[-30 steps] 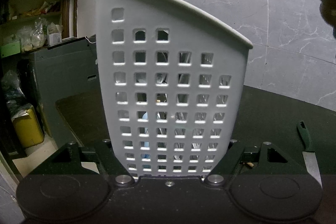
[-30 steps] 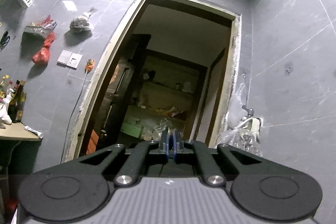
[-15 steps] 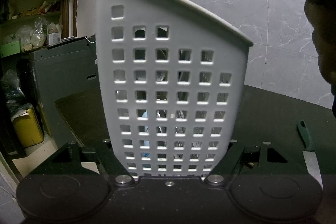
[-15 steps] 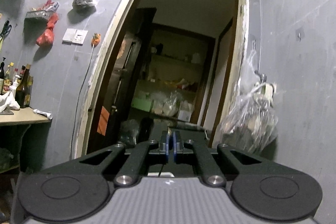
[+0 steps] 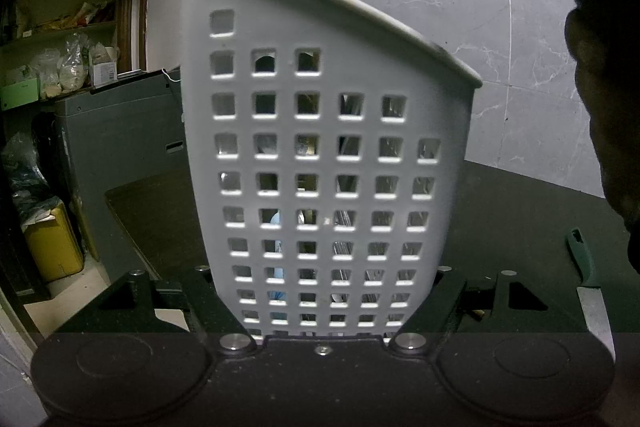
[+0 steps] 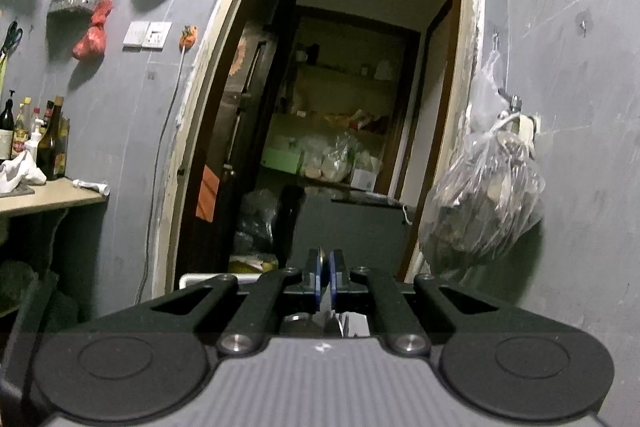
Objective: Organize utensils
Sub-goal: 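Open the right gripper to drop the gold spoon into the caddy, then move the right gripper down to the green-handled knife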
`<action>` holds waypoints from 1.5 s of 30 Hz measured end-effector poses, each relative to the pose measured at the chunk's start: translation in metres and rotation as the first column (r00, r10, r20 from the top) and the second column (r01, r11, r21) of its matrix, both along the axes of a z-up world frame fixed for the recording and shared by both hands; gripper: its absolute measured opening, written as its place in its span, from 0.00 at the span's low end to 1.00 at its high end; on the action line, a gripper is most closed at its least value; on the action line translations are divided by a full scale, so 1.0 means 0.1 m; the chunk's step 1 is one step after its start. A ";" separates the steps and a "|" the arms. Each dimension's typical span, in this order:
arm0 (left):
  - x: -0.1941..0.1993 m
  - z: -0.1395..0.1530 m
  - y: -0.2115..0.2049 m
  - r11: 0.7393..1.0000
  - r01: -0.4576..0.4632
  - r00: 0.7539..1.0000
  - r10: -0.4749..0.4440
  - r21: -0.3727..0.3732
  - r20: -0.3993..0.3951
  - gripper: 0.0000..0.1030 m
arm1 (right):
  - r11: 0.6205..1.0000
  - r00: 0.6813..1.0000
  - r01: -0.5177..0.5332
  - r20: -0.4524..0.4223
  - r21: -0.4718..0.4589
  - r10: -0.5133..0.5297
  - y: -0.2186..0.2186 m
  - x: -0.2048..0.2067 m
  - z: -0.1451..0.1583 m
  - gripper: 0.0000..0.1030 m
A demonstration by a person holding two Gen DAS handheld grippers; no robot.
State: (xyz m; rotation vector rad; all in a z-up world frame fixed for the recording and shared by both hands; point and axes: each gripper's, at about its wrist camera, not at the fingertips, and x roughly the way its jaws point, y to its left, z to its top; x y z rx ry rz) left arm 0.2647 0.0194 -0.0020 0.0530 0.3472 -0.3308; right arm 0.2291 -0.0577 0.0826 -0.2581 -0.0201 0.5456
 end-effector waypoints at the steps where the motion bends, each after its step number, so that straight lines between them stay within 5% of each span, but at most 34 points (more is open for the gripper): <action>1: 0.00 0.00 0.00 1.000 0.000 1.000 0.000 -0.001 -0.001 0.74 | 1.000 1.000 0.001 -0.006 -0.002 -0.001 0.00 0.01 -0.01 0.05; 4: 0.01 0.00 0.01 1.000 0.000 1.000 0.000 -0.001 -0.002 0.74 | 1.000 1.000 0.000 -0.021 -0.007 0.000 -0.02 0.03 -0.04 0.06; 7: 0.00 0.00 0.02 1.000 0.001 1.000 -0.001 -0.003 -0.001 0.74 | 1.000 1.000 -0.011 -0.026 -0.014 0.011 -0.03 0.02 -0.06 0.20; 15: 0.00 -0.01 0.04 1.000 0.002 1.000 -0.002 -0.011 0.000 0.73 | 0.998 0.998 0.042 0.039 0.042 -0.044 -0.35 -0.18 0.06 0.82; 18: 0.01 -0.01 0.05 1.000 -0.002 1.000 0.002 -0.015 -0.002 0.73 | 0.991 0.993 0.111 0.037 0.068 -0.114 -0.56 -0.24 0.07 0.98; 24: 0.01 0.02 0.06 1.000 0.000 1.000 0.000 -0.014 -0.003 0.73 | 0.946 0.948 0.309 -0.108 0.100 -0.299 -1.09 -0.32 -0.07 0.99; 30: 0.02 0.03 0.02 1.000 0.001 1.000 -0.001 0.004 -0.004 0.73 | 0.855 0.800 0.499 -0.454 0.143 -0.392 -1.76 -0.34 -0.43 0.99; 33: 0.02 0.03 0.00 1.000 -0.002 1.000 0.002 0.012 -0.003 0.73 | 0.823 0.737 0.550 -0.547 0.144 -0.397 -1.98 -0.38 -0.65 0.99; 37: 0.02 0.03 -0.02 1.000 -0.007 1.000 0.007 0.014 -0.006 0.73 | 0.814 0.681 0.573 -0.608 0.094 -0.409 -2.11 -0.35 -0.88 0.99; 45: 0.01 0.04 -0.04 1.000 -0.011 1.000 0.011 0.017 -0.007 0.73 | 0.836 0.645 0.548 -0.651 0.027 -0.401 -1.98 -0.27 -1.08 0.88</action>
